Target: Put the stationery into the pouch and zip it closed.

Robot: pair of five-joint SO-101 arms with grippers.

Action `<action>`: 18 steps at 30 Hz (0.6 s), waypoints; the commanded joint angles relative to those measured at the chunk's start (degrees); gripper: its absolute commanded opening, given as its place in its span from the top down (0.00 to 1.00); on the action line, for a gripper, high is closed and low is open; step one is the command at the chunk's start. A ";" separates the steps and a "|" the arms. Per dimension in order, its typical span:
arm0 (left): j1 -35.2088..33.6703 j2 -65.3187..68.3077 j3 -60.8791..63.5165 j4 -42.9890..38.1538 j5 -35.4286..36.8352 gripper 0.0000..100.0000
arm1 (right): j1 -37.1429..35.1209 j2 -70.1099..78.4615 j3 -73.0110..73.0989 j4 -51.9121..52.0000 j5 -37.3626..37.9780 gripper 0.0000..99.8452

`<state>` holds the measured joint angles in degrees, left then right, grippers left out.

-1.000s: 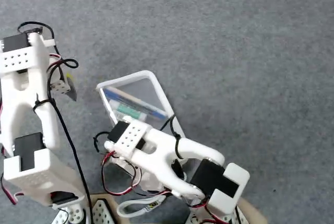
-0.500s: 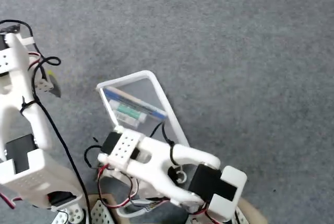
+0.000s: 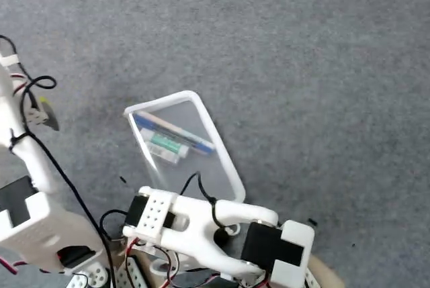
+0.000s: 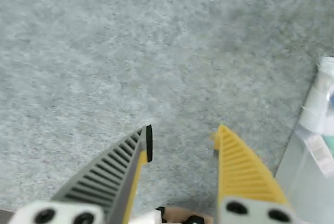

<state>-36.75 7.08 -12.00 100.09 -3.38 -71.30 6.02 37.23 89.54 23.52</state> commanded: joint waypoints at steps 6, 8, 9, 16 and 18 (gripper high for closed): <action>-6.99 -2.90 -5.85 0.70 -4.04 0.79 | 5.71 10.33 -0.22 -5.36 1.76 0.82; -7.25 -2.90 -5.76 0.79 -4.31 0.79 | 7.03 12.70 -1.01 -6.59 3.34 0.82; -7.43 -2.90 -5.67 0.79 -4.31 0.79 | 7.74 13.41 -1.71 -6.86 3.60 0.82; -7.43 -2.90 -5.76 0.79 -4.31 0.78 | 13.98 14.02 -5.93 -6.42 7.03 0.82; -7.52 -2.90 -5.85 0.79 -4.31 0.78 | 15.38 14.37 -5.85 -6.42 8.79 0.83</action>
<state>-43.25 7.08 -14.29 100.09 -7.16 -60.31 18.42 33.27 85.23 30.02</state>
